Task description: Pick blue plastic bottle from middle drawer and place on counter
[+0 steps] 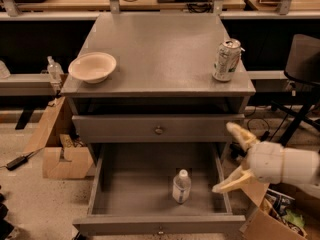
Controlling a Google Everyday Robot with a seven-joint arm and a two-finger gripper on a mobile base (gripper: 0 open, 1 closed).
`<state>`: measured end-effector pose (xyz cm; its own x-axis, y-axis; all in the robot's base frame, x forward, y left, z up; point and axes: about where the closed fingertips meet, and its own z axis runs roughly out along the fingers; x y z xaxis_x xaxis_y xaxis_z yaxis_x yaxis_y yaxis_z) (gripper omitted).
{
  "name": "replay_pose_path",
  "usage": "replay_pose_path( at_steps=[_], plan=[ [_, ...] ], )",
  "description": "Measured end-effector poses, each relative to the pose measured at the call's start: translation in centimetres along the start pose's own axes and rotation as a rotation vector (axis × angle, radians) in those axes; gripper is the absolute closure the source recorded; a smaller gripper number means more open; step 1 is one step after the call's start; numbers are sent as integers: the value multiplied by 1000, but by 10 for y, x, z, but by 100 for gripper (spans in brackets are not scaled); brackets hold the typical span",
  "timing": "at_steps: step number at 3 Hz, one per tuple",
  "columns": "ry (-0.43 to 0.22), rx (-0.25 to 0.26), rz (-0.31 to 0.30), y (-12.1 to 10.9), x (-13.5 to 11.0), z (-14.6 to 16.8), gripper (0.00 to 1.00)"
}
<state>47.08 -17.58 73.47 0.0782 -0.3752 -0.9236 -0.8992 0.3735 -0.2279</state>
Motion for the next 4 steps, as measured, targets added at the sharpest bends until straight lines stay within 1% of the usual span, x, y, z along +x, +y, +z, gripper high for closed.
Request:
replay_pose_path(
  at_steps=[1, 2, 3, 4],
  plan=[
    [30, -55, 68, 23, 47, 42, 0],
    [-37, -69, 143, 32, 96, 85, 0],
    [-81, -64, 161, 29, 121, 104, 0],
    [-68, -65, 132, 20, 148, 115, 0]
  ],
)
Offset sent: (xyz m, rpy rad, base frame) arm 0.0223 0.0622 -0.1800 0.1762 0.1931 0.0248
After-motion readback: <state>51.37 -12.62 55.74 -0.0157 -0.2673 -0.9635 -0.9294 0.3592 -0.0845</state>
